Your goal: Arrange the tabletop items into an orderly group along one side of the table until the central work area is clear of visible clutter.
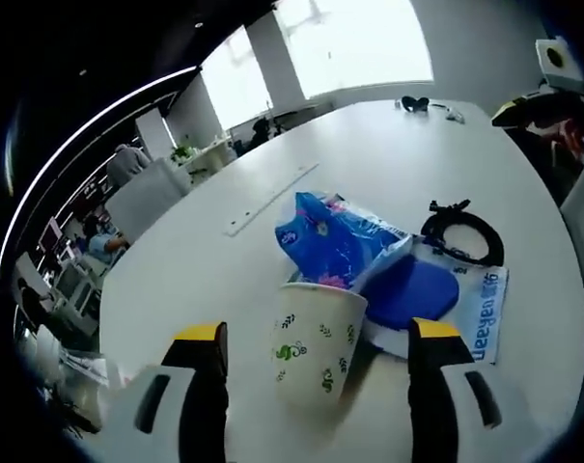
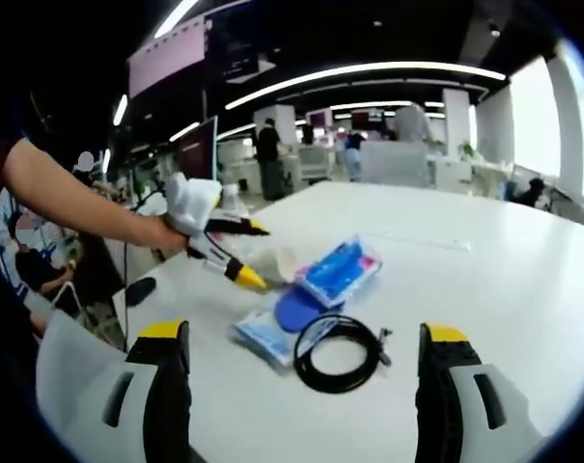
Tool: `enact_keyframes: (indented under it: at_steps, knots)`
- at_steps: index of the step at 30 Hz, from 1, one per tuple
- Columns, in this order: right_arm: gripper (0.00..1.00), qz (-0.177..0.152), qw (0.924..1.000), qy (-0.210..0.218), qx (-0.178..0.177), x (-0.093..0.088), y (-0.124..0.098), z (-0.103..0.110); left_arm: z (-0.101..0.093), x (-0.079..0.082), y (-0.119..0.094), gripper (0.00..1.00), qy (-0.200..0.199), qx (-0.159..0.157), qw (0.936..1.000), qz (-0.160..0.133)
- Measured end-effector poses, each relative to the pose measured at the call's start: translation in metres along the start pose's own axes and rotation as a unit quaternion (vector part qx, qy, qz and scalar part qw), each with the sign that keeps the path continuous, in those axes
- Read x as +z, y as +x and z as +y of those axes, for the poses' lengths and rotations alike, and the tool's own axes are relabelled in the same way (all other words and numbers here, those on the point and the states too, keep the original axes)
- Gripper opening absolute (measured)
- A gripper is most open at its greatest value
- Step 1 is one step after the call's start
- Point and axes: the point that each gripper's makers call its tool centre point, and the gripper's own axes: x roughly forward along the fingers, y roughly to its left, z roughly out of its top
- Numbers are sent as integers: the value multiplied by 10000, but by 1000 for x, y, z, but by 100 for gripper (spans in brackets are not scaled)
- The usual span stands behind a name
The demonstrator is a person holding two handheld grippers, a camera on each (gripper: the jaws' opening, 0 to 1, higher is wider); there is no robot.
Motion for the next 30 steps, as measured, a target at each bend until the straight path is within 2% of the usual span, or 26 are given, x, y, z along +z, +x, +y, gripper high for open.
enact_keyframes:
  at_steps: [6,22,30]
  knots:
    - [96,-29,10000,60,-61,0,-3,-4,-2,-3,7,67,144,-149,9995,225]
    - [96,-5,9996,198,-180,-10,-10,-12,-4,1,22,51,289,-306,9982,431]
    - [96,-19,9995,239,-224,-10,-10,-16,-6,-4,26,45,344,-373,9970,578]
